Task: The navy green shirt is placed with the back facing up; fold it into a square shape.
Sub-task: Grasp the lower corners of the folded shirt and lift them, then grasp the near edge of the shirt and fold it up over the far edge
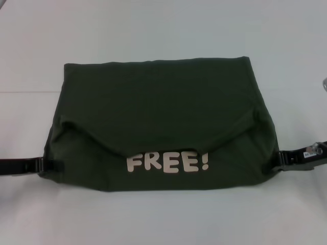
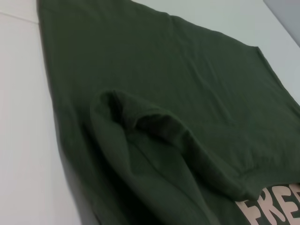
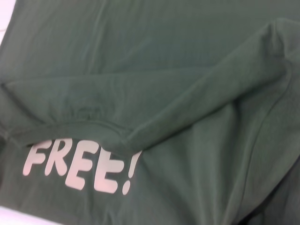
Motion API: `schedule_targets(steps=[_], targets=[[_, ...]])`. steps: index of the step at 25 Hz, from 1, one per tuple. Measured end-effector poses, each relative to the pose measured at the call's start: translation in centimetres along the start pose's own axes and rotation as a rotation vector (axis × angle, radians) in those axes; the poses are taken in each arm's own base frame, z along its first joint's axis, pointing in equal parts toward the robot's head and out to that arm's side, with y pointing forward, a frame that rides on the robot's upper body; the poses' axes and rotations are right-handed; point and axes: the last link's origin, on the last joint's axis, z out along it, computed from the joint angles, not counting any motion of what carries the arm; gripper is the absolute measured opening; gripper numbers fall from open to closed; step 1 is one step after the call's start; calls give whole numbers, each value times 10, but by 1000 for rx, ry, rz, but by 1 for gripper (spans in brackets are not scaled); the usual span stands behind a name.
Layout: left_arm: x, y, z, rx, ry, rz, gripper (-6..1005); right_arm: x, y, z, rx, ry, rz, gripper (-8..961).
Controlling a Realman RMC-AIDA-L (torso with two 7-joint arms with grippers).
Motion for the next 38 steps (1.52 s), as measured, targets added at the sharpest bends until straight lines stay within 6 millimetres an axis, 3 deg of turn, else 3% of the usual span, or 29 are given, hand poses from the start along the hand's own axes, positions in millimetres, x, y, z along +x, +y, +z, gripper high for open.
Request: schedule_targets(steps=[23,38], targets=[[-44,31,-51,-200,-533,12,46,75,6,-33,-256,392,-169,31],[-55,53,-54,-285,-751,78,46,98,16,-34,-327,569,-317,30]])
